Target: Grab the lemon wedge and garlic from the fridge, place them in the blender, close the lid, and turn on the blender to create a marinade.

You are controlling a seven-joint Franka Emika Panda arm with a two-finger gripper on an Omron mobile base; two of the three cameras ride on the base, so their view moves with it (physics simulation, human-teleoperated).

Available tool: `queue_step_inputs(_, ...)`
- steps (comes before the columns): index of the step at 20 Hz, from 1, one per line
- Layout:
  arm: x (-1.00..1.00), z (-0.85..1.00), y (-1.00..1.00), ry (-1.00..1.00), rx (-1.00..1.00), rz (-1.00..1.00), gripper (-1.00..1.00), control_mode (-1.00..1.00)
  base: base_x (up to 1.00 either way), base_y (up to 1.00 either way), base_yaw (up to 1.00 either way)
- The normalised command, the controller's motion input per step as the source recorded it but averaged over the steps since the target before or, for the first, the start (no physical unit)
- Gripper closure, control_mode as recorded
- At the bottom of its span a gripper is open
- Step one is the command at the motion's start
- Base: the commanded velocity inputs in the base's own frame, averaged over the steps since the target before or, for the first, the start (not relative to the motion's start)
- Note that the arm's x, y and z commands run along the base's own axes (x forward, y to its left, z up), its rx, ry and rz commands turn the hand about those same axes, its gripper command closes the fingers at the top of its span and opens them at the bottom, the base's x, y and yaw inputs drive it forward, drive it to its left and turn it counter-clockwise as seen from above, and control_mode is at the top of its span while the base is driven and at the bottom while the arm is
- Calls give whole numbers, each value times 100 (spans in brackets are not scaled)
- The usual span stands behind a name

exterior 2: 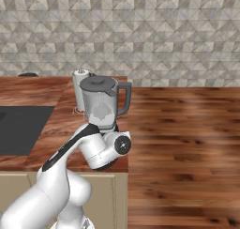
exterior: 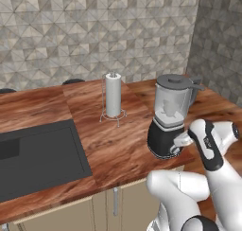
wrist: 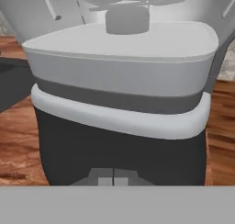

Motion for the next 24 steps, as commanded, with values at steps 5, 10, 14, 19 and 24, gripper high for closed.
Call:
queue_step_inputs(5,45,-70,61,0,-6,-11,100,-100,0,0,0)
queue_step_inputs(10,47,-49,78,-3,-2,-14,100,-100,0,0,0)
queue_step_inputs(14,32,-46,82,-12,-2,-23,100,-100,0,0,0)
queue_step_inputs(19,11,-40,62,-20,0,-27,100,-100,0,0,0)
queue_step_inputs(24,-4,-16,34,-10,0,-26,100,-100,0,0,0)
